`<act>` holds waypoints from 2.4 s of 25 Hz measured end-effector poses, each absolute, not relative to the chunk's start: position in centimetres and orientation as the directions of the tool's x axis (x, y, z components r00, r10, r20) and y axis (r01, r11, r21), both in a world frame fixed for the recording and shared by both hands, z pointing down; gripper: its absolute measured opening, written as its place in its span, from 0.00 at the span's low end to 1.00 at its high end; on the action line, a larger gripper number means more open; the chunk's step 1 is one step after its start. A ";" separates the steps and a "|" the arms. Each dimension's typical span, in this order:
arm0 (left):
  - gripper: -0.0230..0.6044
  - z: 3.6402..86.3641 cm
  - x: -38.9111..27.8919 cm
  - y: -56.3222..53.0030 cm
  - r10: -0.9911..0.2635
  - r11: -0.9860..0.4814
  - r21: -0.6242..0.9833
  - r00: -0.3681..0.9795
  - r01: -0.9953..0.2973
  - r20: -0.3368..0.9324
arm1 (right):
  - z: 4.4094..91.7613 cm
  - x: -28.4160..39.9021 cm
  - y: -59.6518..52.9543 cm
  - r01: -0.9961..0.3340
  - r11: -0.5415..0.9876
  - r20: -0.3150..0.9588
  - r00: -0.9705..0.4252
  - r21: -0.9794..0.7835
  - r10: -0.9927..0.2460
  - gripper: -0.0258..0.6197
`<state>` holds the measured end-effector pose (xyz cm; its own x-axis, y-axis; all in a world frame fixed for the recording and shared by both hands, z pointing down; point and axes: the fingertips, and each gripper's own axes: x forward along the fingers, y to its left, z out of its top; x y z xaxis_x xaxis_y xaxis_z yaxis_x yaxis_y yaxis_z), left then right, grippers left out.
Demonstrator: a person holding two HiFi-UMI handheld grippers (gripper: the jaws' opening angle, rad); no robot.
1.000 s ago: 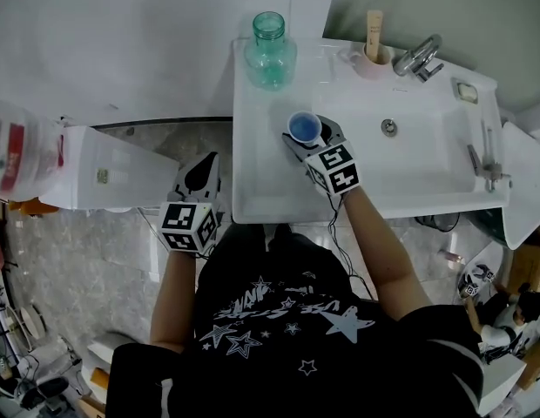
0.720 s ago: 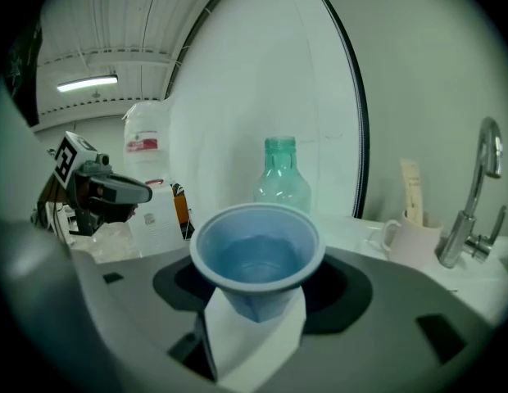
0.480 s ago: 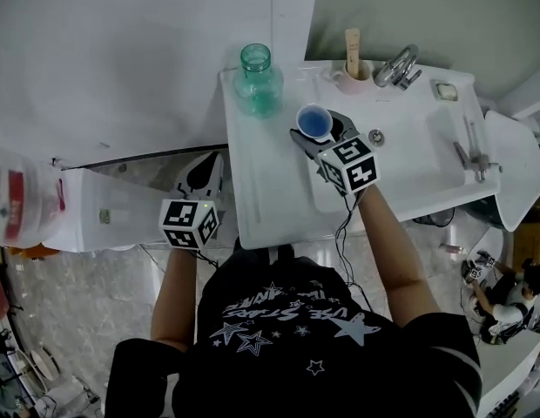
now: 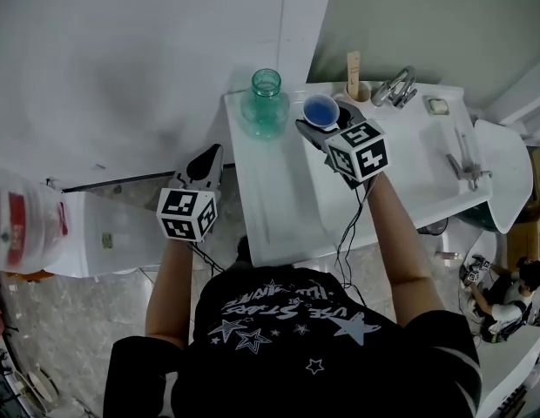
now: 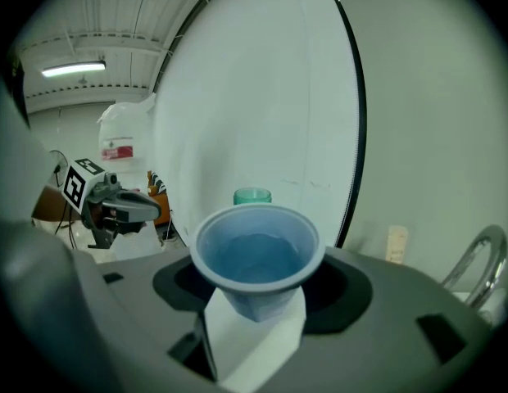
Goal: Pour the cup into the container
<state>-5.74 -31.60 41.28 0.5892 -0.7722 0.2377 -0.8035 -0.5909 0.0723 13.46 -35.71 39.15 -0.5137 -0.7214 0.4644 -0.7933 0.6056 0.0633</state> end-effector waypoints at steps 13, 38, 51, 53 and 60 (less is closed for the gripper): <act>0.05 39.4 -5.9 -36.3 -0.735 -0.648 0.077 0.649 -0.757 0.198 | 35.7 12.1 -40.8 -0.784 0.596 0.509 -0.447 0.173 -0.736 0.49; 0.05 40.8 -5.0 -39.3 -0.714 -0.662 0.137 0.676 -0.737 0.184 | 37.2 11.8 -45.4 -0.653 0.640 0.657 -0.280 0.404 -0.700 0.48; 0.05 40.9 -4.7 -39.2 -0.717 -0.657 0.152 0.674 -0.738 0.177 | 36.6 11.4 -45.9 -0.517 0.675 0.677 -0.225 0.527 -0.701 0.48; 0.05 40.9 -4.7 -39.3 -0.719 -0.655 0.154 0.673 -0.740 0.175 | 36.7 11.4 -45.9 -0.499 0.679 0.684 -0.213 0.538 -0.698 0.48; 0.05 40.9 -4.9 -39.4 -0.722 -0.651 0.163 0.671 -0.742 0.168 | 37.0 11.1 -45.9 -0.466 0.693 0.700 -0.195 0.550 -0.687 0.48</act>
